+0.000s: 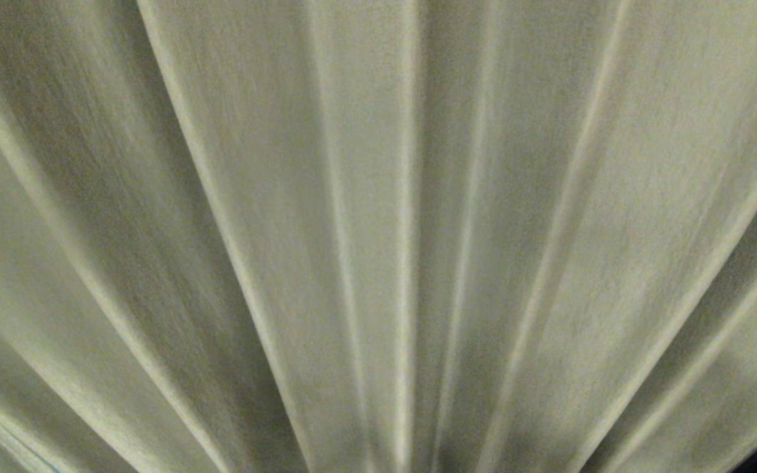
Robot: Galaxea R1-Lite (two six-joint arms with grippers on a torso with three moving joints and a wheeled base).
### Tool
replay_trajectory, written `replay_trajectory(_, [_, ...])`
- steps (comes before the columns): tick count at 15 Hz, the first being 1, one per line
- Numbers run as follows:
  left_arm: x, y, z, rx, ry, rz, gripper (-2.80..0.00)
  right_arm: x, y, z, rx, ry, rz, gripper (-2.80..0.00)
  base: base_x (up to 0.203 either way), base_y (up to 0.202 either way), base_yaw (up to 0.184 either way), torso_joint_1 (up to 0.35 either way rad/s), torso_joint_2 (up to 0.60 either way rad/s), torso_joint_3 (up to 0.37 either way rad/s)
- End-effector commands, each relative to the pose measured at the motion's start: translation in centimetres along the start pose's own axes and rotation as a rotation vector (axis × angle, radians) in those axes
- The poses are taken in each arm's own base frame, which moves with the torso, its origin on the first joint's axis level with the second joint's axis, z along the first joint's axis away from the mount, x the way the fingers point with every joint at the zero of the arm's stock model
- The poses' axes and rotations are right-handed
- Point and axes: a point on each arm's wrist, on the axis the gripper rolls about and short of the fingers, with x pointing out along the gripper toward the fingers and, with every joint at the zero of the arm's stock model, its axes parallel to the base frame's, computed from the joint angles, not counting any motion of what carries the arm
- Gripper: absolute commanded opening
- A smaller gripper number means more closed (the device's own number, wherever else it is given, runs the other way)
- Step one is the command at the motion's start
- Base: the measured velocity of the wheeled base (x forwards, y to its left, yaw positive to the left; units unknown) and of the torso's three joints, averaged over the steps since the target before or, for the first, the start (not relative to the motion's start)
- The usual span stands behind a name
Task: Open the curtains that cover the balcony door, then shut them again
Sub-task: Close the outer curtains on both sides
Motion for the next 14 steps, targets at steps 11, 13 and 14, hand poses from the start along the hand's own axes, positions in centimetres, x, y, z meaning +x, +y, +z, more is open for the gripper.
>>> replay_trajectory(11, [0.0,0.01,-0.03,0.001,0.001,0.003,-2.8,0.0,0.0,0.0,-0.001,0.0,0.001,-2.8,0.0,0.0,0.0,0.0,0.0,0.0])
replay_trajectory(13, [0.0,0.01,-0.02,0.003,0.001,0.003,-2.8,0.0,0.0,0.0,-0.001,0.0,0.001,-2.8,0.0,0.0,0.0,0.0,0.0,0.0])
replay_trajectory(14, [-0.01,0.01,0.0,0.001,0.0,0.003,-2.8,0.0,0.0,0.0,-0.001,0.0,0.001,-2.8,0.0,0.0,0.0,0.0,0.0,0.0])
